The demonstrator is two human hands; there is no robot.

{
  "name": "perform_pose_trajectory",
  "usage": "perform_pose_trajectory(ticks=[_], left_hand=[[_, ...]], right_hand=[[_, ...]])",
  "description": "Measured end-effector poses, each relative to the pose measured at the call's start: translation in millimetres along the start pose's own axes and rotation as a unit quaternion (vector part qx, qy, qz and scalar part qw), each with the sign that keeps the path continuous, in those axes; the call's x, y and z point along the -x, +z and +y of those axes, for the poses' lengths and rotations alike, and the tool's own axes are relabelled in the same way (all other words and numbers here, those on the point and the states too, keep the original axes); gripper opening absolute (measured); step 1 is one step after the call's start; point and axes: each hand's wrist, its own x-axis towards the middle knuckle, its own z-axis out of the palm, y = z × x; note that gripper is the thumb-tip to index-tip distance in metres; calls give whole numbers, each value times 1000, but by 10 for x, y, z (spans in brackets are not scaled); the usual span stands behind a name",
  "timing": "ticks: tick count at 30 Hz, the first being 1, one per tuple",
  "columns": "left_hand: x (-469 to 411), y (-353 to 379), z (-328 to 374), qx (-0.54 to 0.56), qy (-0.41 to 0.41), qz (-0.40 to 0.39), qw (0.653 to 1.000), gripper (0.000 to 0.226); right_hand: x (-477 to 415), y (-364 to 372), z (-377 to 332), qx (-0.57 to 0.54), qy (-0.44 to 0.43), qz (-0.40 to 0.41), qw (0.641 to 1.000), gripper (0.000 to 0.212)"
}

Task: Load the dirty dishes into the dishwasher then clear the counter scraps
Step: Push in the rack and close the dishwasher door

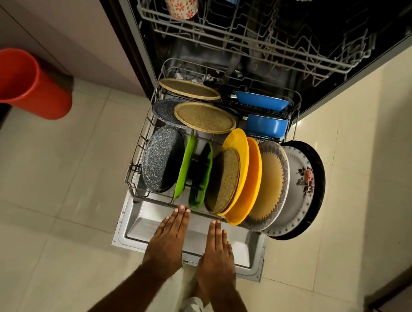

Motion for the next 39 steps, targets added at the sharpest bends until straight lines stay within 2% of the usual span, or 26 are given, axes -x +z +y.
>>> perform_pose_trajectory(ticks=[6,11,15,19,26,36,39], left_hand=[[-69,74,-89,2,16,17,1000,109],[-150,20,-128,0,20,14,1000,109],[-258,-37,-107,12,17,3,1000,104],[-431,-89,-113,20,16,13,1000,106],[-904,-462,-53,28,27,60,997,110],[-1841,-1208,-107,19,68,103,992,98],[-2135,-1415,-136,1,76,92,993,103]], right_hand=[[-128,61,-15,-4,-10,18,1000,90],[-126,76,-88,-23,18,52,998,89],[-263,-35,-127,-13,33,11,999,90],[-469,-126,-137,-4,23,21,999,93],[-873,-487,-182,-21,18,81,996,91],[-1808,-1186,-296,-17,-1,107,994,92],[-2087,-1386,-301,1,-17,102,995,96]])
